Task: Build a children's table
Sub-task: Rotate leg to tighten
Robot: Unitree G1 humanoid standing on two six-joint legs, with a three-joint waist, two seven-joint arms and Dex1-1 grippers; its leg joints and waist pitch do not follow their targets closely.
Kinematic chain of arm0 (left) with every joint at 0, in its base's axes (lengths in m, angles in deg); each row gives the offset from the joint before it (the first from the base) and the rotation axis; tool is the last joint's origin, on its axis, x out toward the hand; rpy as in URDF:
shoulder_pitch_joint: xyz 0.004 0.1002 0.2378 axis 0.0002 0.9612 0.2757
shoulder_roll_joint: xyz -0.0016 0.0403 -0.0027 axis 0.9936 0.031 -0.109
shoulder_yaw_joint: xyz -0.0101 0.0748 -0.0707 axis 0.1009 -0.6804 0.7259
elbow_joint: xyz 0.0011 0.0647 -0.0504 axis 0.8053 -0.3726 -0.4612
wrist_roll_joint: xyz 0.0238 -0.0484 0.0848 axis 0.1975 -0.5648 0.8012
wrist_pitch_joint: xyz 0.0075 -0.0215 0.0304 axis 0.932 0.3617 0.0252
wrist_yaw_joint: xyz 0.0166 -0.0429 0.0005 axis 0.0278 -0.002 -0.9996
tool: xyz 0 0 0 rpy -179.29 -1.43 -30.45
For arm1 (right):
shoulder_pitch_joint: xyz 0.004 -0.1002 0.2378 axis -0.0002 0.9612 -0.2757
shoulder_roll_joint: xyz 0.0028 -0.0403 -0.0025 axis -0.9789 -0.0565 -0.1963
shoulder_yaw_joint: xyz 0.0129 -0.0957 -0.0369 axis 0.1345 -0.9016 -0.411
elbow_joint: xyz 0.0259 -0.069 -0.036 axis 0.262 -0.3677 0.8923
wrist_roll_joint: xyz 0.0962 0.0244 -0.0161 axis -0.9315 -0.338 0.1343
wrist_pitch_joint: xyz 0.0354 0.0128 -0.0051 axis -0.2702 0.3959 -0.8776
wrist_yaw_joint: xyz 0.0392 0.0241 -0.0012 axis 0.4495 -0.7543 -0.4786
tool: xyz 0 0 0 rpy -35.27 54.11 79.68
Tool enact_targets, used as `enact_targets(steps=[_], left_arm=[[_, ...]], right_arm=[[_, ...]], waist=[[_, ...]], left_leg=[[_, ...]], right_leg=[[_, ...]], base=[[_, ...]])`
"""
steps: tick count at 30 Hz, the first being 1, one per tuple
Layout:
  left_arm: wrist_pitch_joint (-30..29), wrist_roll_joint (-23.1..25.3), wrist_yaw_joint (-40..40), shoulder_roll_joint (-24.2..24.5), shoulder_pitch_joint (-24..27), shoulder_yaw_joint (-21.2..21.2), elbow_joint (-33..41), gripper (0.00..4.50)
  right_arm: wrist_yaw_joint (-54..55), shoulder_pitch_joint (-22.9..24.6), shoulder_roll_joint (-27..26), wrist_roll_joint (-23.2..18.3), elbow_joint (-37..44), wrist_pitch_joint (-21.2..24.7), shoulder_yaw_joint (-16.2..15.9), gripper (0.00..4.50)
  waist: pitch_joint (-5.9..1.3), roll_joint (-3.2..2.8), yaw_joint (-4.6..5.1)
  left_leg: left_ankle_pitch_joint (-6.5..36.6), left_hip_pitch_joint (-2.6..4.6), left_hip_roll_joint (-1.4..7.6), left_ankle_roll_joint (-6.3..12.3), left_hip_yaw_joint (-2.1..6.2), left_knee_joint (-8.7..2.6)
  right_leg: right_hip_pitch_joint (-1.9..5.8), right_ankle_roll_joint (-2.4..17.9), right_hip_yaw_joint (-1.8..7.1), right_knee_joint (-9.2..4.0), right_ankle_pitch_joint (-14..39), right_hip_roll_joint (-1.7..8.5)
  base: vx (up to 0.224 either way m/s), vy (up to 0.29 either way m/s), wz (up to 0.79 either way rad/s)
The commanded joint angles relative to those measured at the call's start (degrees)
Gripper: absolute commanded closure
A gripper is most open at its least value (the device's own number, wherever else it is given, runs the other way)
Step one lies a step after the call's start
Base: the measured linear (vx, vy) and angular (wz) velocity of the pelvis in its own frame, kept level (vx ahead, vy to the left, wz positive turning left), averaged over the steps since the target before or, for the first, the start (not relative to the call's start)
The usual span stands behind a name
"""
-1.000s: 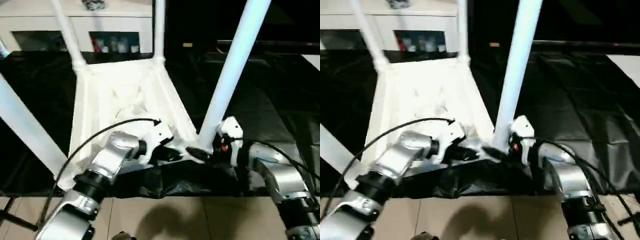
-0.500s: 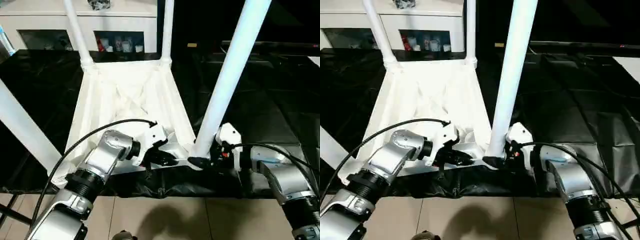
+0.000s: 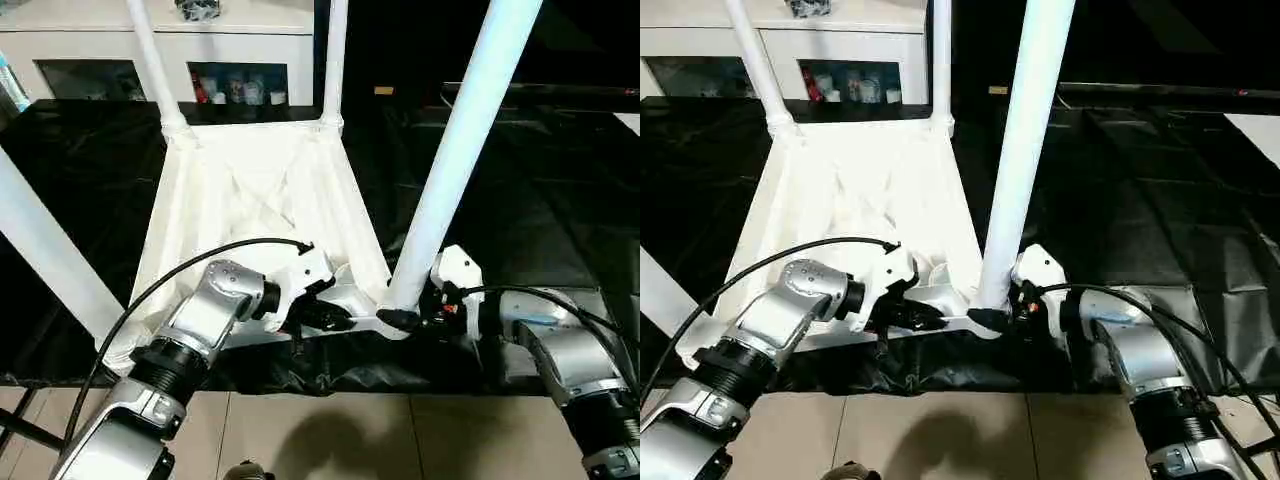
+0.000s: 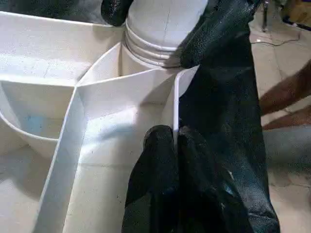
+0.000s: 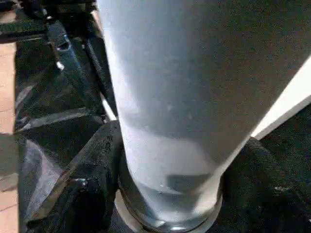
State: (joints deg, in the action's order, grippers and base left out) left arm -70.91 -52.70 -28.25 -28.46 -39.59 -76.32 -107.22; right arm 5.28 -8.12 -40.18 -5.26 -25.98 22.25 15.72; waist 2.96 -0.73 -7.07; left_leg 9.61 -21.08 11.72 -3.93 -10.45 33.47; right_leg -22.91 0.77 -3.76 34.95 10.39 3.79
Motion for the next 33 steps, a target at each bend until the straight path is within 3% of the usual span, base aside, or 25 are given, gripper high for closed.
enact_targets(steps=[1, 3, 5, 6, 12, 15, 19, 21, 24, 30, 33], left_arm=[[0.05, -0.84, 4.01, -3.08, -1.92, 1.6, 0.61, 4.5], [-0.52, -0.6, 7.34, -4.61, -2.55, 2.55, -0.34, 4.5], [-1.01, 0.13, 13.19, -7.39, -3.84, 3.77, -2.29, 4.5], [-1.01, 0.15, 13.33, -7.46, -3.87, 3.8, -2.34, 4.5], [-0.3, 1.91, 26.33, -13.15, -6.7, 5.67, -7.47, 4.5], [0.47, 2.62, 27.76, -13.78, -6.89, 5.64, -7.79, 4.5], [1.79, 2.35, 25.76, -13.52, -6.12, 4.59, -6.74, 4.5], [3.76, 1.86, 22.97, -12.42, -5.45, 3.59, -5.9, 4.5], [4.3, 1.45, 20.59, -11.22, -4.86, 3.16, -5.06, 4.5], [5.82, 0.66, 13.75, -7.83, -3.66, 2.09, -3.34, 4.5], [6.79, -0.65, 7.87, -5.44, -2.98, 1.21, -2.14, 4.5]], right_arm=[[4.44, -0.77, -2.71, 0.65, -3.39, -0.49, -0.28, 1.89], [10.55, -2.57, -4.96, 0.95, -7.19, -1.08, 2.03, 1.89], [17.8, -4.59, -8.07, 0.61, -11.09, -1.03, 4.74, 1.89], [17.96, -4.63, -8.14, 0.6, -11.18, -1.02, 4.79, 1.89], [32.12, -8.87, -15.5, 1.62, -19.65, -1.98, 7.75, 1.89], [33.64, -9.95, -16.89, 2.01, -21.49, -2.4, 7.87, 1.89], [33.17, -10.77, -18.04, 1.86, -22.36, -4.78, 7.95, 1.89], [32.06, -10.86, -17.47, 1.38, -22.15, -6.27, 8.3, 1.33], [28.44, -10.57, -16.34, 0.31, -20.82, -6.28, 8.32, 0.99], [18.67, -8.9, -11.16, 1.72, -17.17, -6.86, 4.74, 0.62], [10.73, -6.49, -7.37, 1.46, -13.39, -7.15, 2.37, 0.62]], waist=[[-3.38, 0.47, 0.26], [-3.36, 0.43, 0.77], [-3.25, 0.71, 1.42], [-3.39, 0.7, 1.67], [-3.82, 0.65, 2.12], [-3.97, 0.57, 2.22], [-3.81, 0.54, 2.15], [-3.71, 0.57, 2.24], [-3.62, 0.59, 2.12], [-3.61, 0.26, 1.28], [-3.52, 0.56, 0.99]], left_leg=[[15.2, 0.65, 1.58, 1.61, 0.76, -3.93], [16.09, 0.73, 1.41, 0.76, 0.85, -3.94], [15.76, 0.22, 1.27, 0.45, 1.04, -4.12], [16.08, 0.52, 1.32, 0.42, 1.0, -4.01], [11.4, 0.11, 0.95, 1.95, 0.66, -3.45], [9.26, -0.05, 0.93, 2.61, 0.62, -3.3], [10.65, 0.17, 1.14, 3.04, 0.54, -3.42], [11.88, 0.2, 1.17, 2.77, 0.59, -3.58], [12.74, 0.42, 1.28, 2.89, 0.55, -3.59], [11.97, 0.42, 1.45, 3.16, 0.5, -3.59], [12.61, 0.47, 1.55, 2.99, 0.53, -3.65]], right_leg=[[2.52, 10.26, 2.5, -5.22, 18.04, 4.38], [2.48, 10.27, 2.29, -5.42, 20.04, 4.38], [2.8, 9.43, 2.14, -5.37, 20.77, 4.31], [2.57, 9.41, 2.24, -5.44, 20.42, 4.34], [2.98, 10.98, 2.4, -4.91, 13.07, 4.24], [3.14, 11.99, 2.35, -4.48, 8.96, 4.0], [3.06, 12.41, 2.37, -4.67, 10.01, 4.13], [3.03, 12.0, 2.34, -4.81, 11.92, 4.14], [2.87, 11.76, 2.44, -5.02, 13.69, 4.23], [2.84, 12.35, 2.53, -4.62, 11.21, 4.2], [2.88, 11.76, 2.58, -4.73, 13.0, 4.28]], base=[[0.0, 0.0, 0.0], [0.0, 0.0, 0.0], [0.0, 0.0, 0.0], [0.0, 0.0, 0.0], [0.0, 0.0, 0.0], [0.0, 0.0, 0.0], [0.0, 0.0, 0.0], [0.0, 0.0, 0.0], [0.0, 0.0, 0.0], [0.0, 0.0, 0.0], [0.0, 0.0, 0.0]])
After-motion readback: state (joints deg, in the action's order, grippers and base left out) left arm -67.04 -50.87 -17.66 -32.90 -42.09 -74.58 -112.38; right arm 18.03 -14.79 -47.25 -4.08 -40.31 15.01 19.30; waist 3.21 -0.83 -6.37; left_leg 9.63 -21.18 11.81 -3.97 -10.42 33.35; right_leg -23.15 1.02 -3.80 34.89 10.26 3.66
